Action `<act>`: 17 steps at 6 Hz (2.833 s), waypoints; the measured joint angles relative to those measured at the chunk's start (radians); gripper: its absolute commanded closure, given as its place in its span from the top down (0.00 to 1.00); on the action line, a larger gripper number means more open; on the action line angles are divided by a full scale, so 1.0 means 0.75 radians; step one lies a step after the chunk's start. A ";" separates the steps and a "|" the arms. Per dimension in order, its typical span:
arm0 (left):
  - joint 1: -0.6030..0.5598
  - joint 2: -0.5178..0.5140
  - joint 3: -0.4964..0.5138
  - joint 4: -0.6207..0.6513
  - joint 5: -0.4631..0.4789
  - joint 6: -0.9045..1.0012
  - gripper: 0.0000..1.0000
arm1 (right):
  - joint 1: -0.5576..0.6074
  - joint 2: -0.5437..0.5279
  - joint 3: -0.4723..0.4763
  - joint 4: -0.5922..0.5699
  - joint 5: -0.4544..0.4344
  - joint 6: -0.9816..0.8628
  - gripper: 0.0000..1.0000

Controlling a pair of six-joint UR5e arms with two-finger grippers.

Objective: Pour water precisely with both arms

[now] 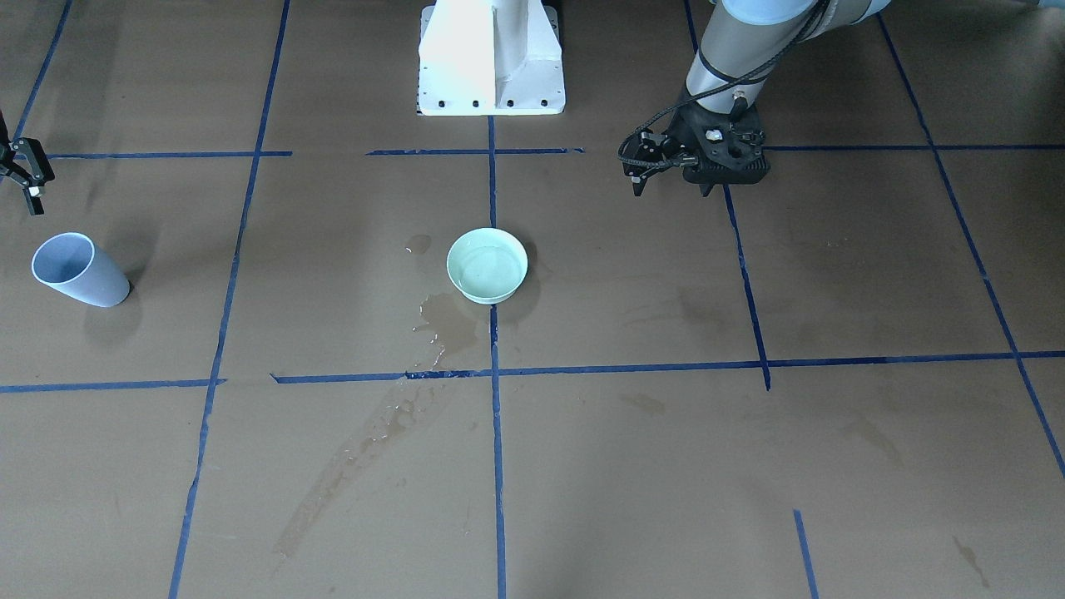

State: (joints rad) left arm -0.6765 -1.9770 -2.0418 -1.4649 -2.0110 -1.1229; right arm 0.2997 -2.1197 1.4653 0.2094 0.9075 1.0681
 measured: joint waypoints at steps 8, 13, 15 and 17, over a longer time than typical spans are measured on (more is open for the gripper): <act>0.000 -0.005 0.001 0.000 0.000 0.000 1.00 | 1.550 0.190 0.283 -0.564 1.741 -0.509 1.00; 0.000 -0.007 0.000 0.000 0.000 0.000 1.00 | 1.782 0.393 0.602 -2.003 1.956 -1.327 1.00; 0.000 -0.007 0.001 0.000 0.002 0.001 1.00 | 1.741 0.539 0.528 -2.449 1.864 -1.632 1.00; 0.006 -0.034 0.016 0.005 0.003 -0.020 1.00 | 1.757 0.654 0.359 -2.576 1.847 -1.752 1.00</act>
State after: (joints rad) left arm -0.6722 -2.0021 -2.0301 -1.4612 -2.0091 -1.1380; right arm 1.6171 -1.6295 1.7349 -1.7227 2.2930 -0.2461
